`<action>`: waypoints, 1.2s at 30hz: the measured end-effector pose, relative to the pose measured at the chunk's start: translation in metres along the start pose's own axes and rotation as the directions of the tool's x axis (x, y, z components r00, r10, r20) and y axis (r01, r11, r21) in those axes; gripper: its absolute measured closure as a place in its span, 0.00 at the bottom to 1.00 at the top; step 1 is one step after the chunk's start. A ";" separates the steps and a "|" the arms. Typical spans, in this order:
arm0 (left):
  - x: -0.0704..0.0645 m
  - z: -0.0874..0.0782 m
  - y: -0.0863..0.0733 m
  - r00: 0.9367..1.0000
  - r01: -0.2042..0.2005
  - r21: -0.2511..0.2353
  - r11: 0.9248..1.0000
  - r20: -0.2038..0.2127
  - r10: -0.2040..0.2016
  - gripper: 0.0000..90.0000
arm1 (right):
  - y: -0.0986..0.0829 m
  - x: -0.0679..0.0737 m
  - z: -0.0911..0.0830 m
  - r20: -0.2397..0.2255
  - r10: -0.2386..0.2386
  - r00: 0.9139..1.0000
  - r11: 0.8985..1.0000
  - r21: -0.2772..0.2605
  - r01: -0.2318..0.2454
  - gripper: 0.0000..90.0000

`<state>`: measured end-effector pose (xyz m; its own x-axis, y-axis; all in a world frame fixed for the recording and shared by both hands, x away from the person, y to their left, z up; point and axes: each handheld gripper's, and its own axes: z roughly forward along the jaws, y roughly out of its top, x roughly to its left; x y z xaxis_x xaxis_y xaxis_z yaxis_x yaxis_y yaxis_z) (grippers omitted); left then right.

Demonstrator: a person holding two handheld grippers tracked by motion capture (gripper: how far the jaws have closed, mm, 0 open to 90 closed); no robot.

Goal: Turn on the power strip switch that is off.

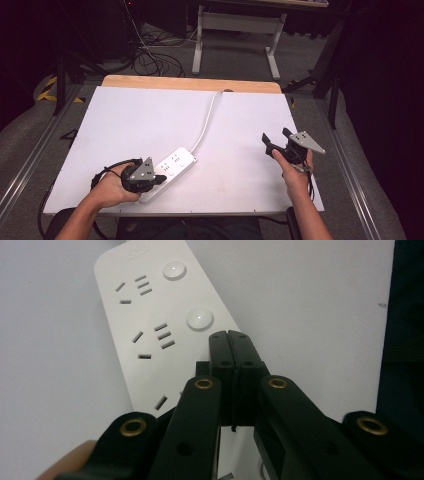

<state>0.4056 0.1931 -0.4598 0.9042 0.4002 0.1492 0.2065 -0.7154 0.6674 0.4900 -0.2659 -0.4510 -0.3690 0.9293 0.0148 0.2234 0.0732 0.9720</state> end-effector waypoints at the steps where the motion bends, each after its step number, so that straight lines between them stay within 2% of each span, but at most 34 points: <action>1: 0.001 0.000 0.000 1.000 0.004 -0.002 1.000 -0.005 -0.004 1.00 | 0.000 0.000 0.000 0.001 0.003 1.000 1.000 -0.001 -0.003 0.19; 4: 0.005 -0.003 -0.002 1.000 0.024 -0.017 1.000 -0.018 -0.024 1.00 | 0.000 -0.001 0.000 0.001 0.000 1.000 1.000 0.000 0.000 0.19; 6: 0.007 -0.006 -0.003 0.998 0.044 -0.064 0.997 -0.035 -0.046 1.00 | 0.000 -0.001 0.000 0.000 0.000 1.000 1.000 0.000 0.000 0.19; 8: 0.010 -0.011 -0.002 0.995 0.070 -0.126 0.990 -0.057 -0.078 1.00 | 0.000 0.000 0.000 -0.001 0.000 1.000 1.000 -0.001 0.000 0.19; 11: 0.013 -0.018 -0.003 0.989 0.087 -0.185 0.979 -0.099 -0.107 1.00 | 0.000 0.000 0.000 0.001 0.002 1.000 1.000 0.000 -0.002 0.19; 14: 0.016 -0.024 -0.005 0.978 0.106 -0.240 0.965 -0.148 -0.144 1.00 | 0.000 0.000 0.000 -0.001 -0.002 1.000 1.000 0.000 0.002 0.19; 15: 0.017 -0.026 -0.005 0.975 0.109 -0.266 0.958 -0.161 -0.156 1.00 | 0.000 0.000 0.000 -0.001 -0.002 1.000 1.000 0.000 0.002 0.19; 16: 0.018 -0.028 -0.006 0.968 0.117 -0.298 0.947 -0.178 -0.176 1.00 | 0.000 0.000 0.000 -0.001 -0.002 1.000 1.000 0.000 0.002 0.19; 18: 0.019 -0.032 -0.006 0.959 0.126 -0.334 0.934 -0.199 -0.201 1.00 | 0.000 0.000 0.000 -0.001 -0.003 1.000 1.000 0.002 0.003 0.19; 22: 0.022 -0.040 -0.008 0.921 0.143 -0.414 0.899 -0.276 -0.274 1.00 | 0.000 0.000 0.000 -0.001 -0.003 1.000 1.000 0.002 0.003 0.19; 23: 0.022 -0.042 -0.009 0.911 0.152 -0.438 0.886 -0.286 -0.298 1.00 | 0.000 -0.001 0.000 -0.001 -0.004 1.000 1.000 0.005 0.004 0.19; 26: 0.024 -0.050 -0.012 0.874 0.168 -0.501 0.849 -0.322 -0.363 1.00 | 0.000 -0.001 0.000 -0.002 -0.003 1.000 1.000 0.005 0.004 0.19; 28: 0.025 -0.054 -0.014 0.845 0.171 -0.530 0.831 -0.354 -0.400 1.00 | 0.000 -0.001 0.000 -0.002 -0.003 1.000 1.000 0.004 0.003 0.19; 29: 0.026 -0.055 -0.015 0.833 0.169 -0.539 0.825 -0.369 -0.412 1.00 | 0.000 0.000 0.000 -0.002 0.000 1.000 1.000 0.005 0.000 0.19; 31: 0.027 -0.058 -0.017 0.801 0.169 -0.565 0.808 -0.399 -0.447 0.99 | 0.000 0.000 0.000 -0.002 0.000 1.000 1.000 0.004 0.000 0.20; 32: 0.027 -0.060 -0.018 0.788 0.165 -0.573 0.803 -0.413 -0.457 0.98 | 0.000 -0.001 0.000 -0.003 -0.002 1.000 1.000 0.003 0.002 0.20; 33: 0.027 -0.061 -0.018 0.770 0.165 -0.583 0.796 -0.428 -0.473 0.98 | 0.000 -0.001 0.000 -0.003 -0.003 1.000 1.000 0.004 0.003 0.20; 34: 0.028 -0.062 -0.019 0.756 0.162 -0.591 0.790 -0.440 -0.484 0.97 | 0.000 0.000 0.000 -0.002 0.000 1.000 1.000 0.006 0.000 0.20; 35: 0.028 -0.063 -0.020 0.748 0.156 -0.594 0.789 -0.451 -0.488 0.96 | 0.000 0.000 0.000 -0.003 0.001 1.000 1.000 0.004 -0.001 0.20; 36: 0.028 -0.063 -0.020 0.736 0.159 -0.601 0.783 -0.456 -0.500 0.95 | 0.000 0.000 0.000 -0.002 0.000 1.000 1.000 0.006 0.000 0.20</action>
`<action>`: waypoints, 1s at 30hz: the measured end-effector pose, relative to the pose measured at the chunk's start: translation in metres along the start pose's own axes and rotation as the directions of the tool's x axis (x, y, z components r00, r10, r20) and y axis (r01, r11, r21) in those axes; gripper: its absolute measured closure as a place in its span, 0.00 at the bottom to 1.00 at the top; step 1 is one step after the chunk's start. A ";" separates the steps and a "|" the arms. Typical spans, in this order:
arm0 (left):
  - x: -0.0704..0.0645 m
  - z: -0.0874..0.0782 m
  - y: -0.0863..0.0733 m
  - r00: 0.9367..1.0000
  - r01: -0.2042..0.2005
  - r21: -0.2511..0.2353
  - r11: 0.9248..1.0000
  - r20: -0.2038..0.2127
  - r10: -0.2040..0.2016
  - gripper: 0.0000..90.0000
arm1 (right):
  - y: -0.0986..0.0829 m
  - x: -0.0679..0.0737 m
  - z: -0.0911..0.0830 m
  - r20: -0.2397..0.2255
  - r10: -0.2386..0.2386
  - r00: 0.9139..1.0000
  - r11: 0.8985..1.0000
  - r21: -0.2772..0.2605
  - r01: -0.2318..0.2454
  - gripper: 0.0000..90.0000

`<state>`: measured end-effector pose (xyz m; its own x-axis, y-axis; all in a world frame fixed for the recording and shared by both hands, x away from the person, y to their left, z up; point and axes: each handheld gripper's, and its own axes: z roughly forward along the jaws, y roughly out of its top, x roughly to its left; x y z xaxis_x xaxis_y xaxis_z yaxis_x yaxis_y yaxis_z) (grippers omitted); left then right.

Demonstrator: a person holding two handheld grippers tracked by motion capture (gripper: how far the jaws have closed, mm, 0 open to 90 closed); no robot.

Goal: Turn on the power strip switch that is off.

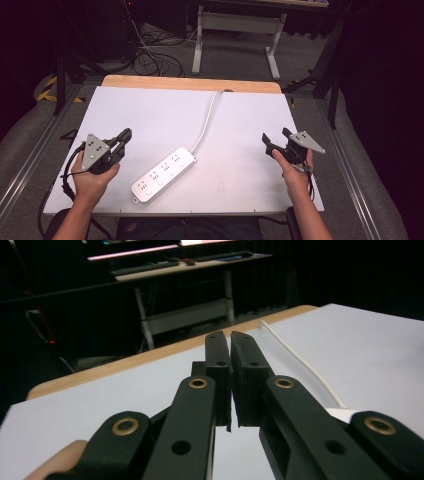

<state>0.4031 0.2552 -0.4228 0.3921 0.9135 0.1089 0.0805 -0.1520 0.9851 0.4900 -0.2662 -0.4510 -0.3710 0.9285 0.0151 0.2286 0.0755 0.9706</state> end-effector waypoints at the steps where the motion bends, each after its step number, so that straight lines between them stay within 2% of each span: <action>1: 0.002 -0.001 0.000 1.000 0.000 -0.003 1.000 -0.018 0.000 0.95 | 0.000 0.000 0.000 0.000 0.000 1.000 1.000 0.000 0.000 0.20; 4: 0.003 -0.001 0.000 0.999 0.021 -0.009 1.000 -0.030 -0.022 0.91 | 0.000 0.000 0.000 -0.002 -0.001 1.000 1.000 -0.001 0.001 0.20; 12: 0.006 -0.001 0.000 0.997 0.036 -0.025 0.999 -0.070 -0.038 0.79 | 0.000 0.000 0.000 -0.002 0.000 1.000 1.000 -0.001 0.000 0.20; 13: 0.006 -0.001 0.000 0.996 0.049 -0.032 0.998 -0.076 -0.051 0.78 | 0.000 0.000 0.000 -0.002 0.000 1.000 1.000 0.000 0.000 0.20; 25: 0.011 -0.005 0.000 0.992 0.067 -0.054 0.996 -0.104 -0.072 0.61 | 0.000 0.000 0.000 -0.003 0.004 1.000 1.000 0.003 -0.004 0.20; 30: 0.013 -0.004 0.000 0.988 0.068 -0.057 0.996 -0.136 -0.076 0.49 | 0.000 0.000 0.000 -0.003 0.004 1.000 1.000 0.003 -0.004 0.20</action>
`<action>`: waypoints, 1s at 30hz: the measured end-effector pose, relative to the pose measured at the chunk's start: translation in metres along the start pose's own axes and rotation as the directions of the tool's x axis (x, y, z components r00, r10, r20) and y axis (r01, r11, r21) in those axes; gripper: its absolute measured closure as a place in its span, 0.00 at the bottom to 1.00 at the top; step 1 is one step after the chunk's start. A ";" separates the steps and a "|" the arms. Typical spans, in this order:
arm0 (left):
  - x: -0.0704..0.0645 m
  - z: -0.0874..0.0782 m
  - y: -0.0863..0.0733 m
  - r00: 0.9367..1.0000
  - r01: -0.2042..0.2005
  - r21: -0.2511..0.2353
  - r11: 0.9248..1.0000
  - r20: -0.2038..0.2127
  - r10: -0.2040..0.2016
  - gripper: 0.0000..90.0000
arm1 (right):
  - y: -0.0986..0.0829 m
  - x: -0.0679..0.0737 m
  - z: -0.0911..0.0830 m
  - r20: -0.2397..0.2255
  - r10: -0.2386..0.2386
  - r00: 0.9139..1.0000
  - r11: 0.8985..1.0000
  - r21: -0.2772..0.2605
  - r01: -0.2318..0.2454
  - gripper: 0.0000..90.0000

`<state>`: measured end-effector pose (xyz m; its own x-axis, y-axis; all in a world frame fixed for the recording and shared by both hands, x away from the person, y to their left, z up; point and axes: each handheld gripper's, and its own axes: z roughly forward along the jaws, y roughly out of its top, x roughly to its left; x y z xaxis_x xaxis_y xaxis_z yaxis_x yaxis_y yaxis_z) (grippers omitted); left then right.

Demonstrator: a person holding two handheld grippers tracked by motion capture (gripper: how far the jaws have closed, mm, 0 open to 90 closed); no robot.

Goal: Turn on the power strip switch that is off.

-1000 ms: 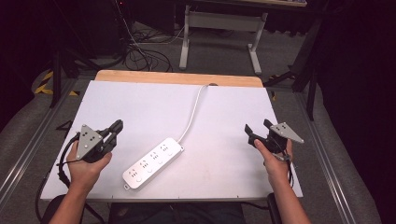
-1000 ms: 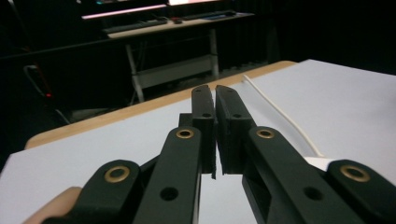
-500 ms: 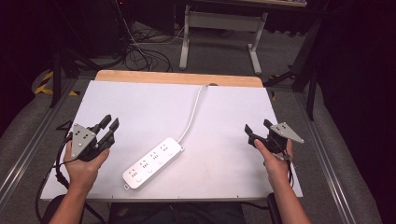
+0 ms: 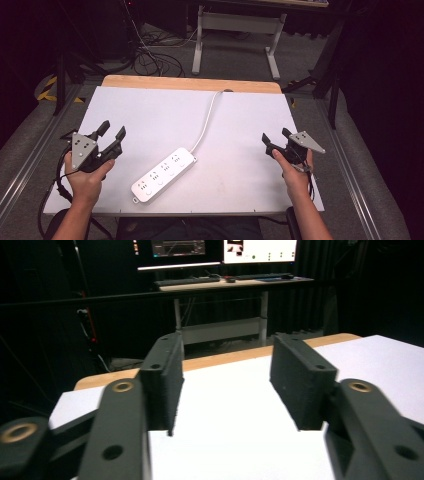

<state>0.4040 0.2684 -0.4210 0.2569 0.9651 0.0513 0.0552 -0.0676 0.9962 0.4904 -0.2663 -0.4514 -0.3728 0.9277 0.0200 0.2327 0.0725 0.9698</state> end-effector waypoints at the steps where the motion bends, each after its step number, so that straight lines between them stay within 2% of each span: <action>1: 0.000 0.000 0.000 1.000 0.002 0.002 1.000 -0.009 -0.002 0.46 | 0.000 0.000 0.000 0.000 0.000 1.000 1.000 0.000 0.000 0.20; 6: 0.003 0.001 -0.001 0.998 0.021 0.003 1.000 -0.058 -0.021 0.36 | 0.000 0.000 0.000 -0.001 0.001 1.000 1.000 0.001 -0.001 0.20; 10: 0.006 0.002 -0.001 0.996 0.046 0.009 0.999 -0.081 -0.045 0.34 | 0.000 0.000 0.000 -0.001 0.001 1.000 1.000 0.001 -0.001 0.20; 13: 0.007 0.004 -0.001 0.991 0.080 0.009 0.997 -0.111 -0.079 0.34 | 0.000 0.000 0.000 0.000 0.001 1.000 1.000 0.001 -0.001 0.20; 16: 0.009 0.005 -0.001 0.985 0.101 0.002 0.995 -0.138 -0.099 0.26 | 0.000 0.000 0.000 0.000 0.001 1.000 1.000 0.000 -0.001 0.20; 18: 0.011 0.004 -0.001 0.986 0.097 0.007 0.995 -0.137 -0.095 0.16 | 0.000 0.000 0.000 0.000 0.001 1.000 1.000 0.000 -0.001 0.20; 20: 0.011 0.004 -0.002 0.986 0.095 0.010 0.995 -0.137 -0.093 0.10 | 0.000 0.000 0.000 0.000 0.001 1.000 1.000 0.000 -0.001 0.20; 22: 0.011 0.005 -0.002 0.984 0.107 0.017 0.994 -0.148 -0.103 0.07 | 0.000 0.000 0.000 0.000 0.001 1.000 1.000 0.000 -0.001 0.20; 30: 0.011 0.006 -0.003 0.982 0.112 0.026 0.993 -0.153 -0.107 0.01 | 0.000 0.000 0.000 0.000 0.000 1.000 1.000 0.000 0.000 0.20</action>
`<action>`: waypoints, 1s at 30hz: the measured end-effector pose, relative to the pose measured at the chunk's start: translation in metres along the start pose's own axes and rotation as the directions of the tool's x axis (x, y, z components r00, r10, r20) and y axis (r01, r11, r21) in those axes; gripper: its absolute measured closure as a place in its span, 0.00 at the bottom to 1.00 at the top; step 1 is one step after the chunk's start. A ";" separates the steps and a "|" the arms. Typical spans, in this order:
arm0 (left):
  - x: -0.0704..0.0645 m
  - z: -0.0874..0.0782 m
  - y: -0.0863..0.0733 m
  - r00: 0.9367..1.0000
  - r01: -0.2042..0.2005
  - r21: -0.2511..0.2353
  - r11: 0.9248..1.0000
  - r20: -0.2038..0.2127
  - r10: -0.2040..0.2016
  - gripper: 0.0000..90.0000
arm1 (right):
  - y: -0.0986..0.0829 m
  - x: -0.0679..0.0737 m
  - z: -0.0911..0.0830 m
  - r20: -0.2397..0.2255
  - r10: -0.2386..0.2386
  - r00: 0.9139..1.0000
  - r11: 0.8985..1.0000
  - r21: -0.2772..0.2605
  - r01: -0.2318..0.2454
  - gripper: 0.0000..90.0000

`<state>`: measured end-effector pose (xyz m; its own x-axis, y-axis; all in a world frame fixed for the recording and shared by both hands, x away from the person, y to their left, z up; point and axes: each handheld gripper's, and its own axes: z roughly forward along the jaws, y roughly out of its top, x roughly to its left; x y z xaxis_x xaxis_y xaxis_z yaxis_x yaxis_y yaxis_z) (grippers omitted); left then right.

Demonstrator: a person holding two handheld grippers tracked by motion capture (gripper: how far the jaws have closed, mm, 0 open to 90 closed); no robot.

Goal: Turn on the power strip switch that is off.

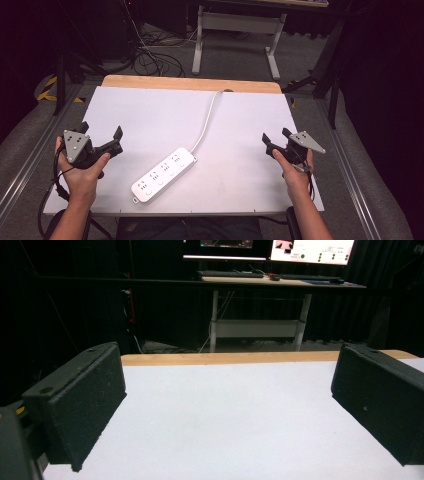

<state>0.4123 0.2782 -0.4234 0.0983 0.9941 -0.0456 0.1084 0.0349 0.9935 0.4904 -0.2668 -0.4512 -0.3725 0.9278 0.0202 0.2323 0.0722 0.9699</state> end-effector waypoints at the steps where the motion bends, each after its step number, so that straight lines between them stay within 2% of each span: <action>1: 0.000 0.000 0.000 1.000 0.000 0.003 1.000 0.000 0.000 0.01 | 0.000 0.000 0.000 0.000 0.000 1.000 1.000 0.000 0.000 0.20; 6: 0.000 0.002 -0.001 1.000 0.005 0.019 1.000 -0.001 -0.005 0.01 | 0.000 0.000 0.000 -0.005 0.002 1.000 1.000 -0.005 -0.002 0.19; 10: 0.000 0.002 -0.001 1.000 0.004 0.029 1.000 -0.006 -0.004 0.02 | 0.001 0.001 -0.001 -0.013 -0.002 1.000 1.000 -0.031 0.002 0.15; 16: 0.001 0.002 -0.002 1.000 0.007 0.028 1.000 -0.004 -0.007 0.01 | 0.003 0.002 -0.001 -0.032 -0.006 0.999 0.998 -0.063 0.004 0.03; 30: 0.001 0.002 -0.002 1.000 0.001 0.030 1.000 0.002 -0.001 0.01 | 0.003 0.003 -0.001 -0.039 -0.018 0.999 0.998 -0.069 0.015 0.03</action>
<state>0.4146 0.2790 -0.4262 0.1006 0.9938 -0.0467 0.1379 0.0325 0.9899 0.4893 -0.2643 -0.4483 -0.4116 0.9113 0.0125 0.1642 0.0607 0.9846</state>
